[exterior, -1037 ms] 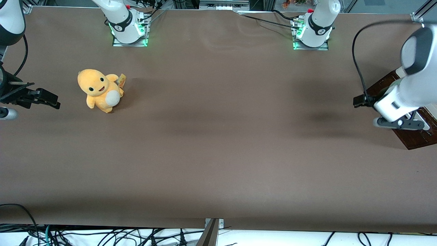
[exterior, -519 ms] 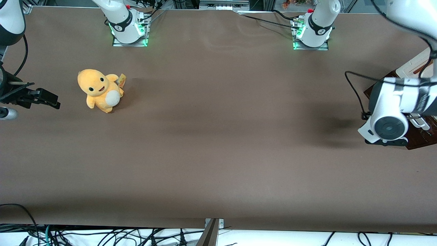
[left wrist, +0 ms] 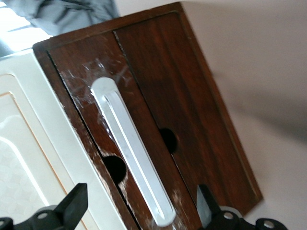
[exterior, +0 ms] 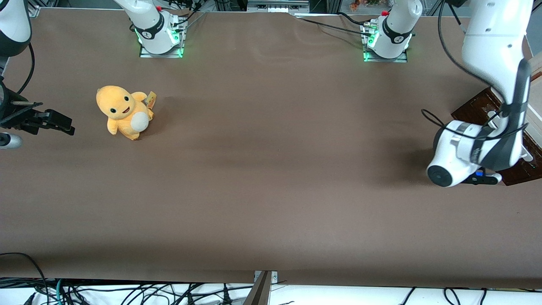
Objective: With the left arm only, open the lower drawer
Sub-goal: 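Move the open left gripper down to the lower drawer's white bar handle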
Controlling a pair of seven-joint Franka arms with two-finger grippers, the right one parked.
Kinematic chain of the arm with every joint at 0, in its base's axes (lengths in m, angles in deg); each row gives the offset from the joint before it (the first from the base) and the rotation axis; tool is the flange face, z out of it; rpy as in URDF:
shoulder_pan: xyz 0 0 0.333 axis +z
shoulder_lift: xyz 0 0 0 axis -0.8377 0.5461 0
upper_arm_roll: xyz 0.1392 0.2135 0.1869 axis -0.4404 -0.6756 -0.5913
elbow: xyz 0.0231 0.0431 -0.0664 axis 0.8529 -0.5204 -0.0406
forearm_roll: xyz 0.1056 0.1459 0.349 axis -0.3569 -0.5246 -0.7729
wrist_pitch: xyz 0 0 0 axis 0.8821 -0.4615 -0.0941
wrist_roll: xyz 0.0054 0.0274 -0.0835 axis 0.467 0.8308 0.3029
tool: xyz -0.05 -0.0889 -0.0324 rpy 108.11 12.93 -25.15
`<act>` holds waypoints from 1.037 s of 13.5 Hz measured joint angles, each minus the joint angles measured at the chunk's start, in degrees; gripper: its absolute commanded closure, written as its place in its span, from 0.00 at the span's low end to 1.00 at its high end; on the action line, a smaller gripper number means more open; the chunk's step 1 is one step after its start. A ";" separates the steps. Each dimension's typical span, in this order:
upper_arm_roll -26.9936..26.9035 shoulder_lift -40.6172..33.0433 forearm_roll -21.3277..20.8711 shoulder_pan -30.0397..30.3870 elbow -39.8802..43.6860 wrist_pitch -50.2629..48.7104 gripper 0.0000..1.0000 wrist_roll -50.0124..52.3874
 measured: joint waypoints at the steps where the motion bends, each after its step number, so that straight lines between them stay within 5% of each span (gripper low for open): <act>1: -0.01 1.23 -2.45 0.03 0.01 -0.92 0.00 1.28; 14: -0.21 4.98 -9.72 3.25 0.12 -2.09 0.66 4.62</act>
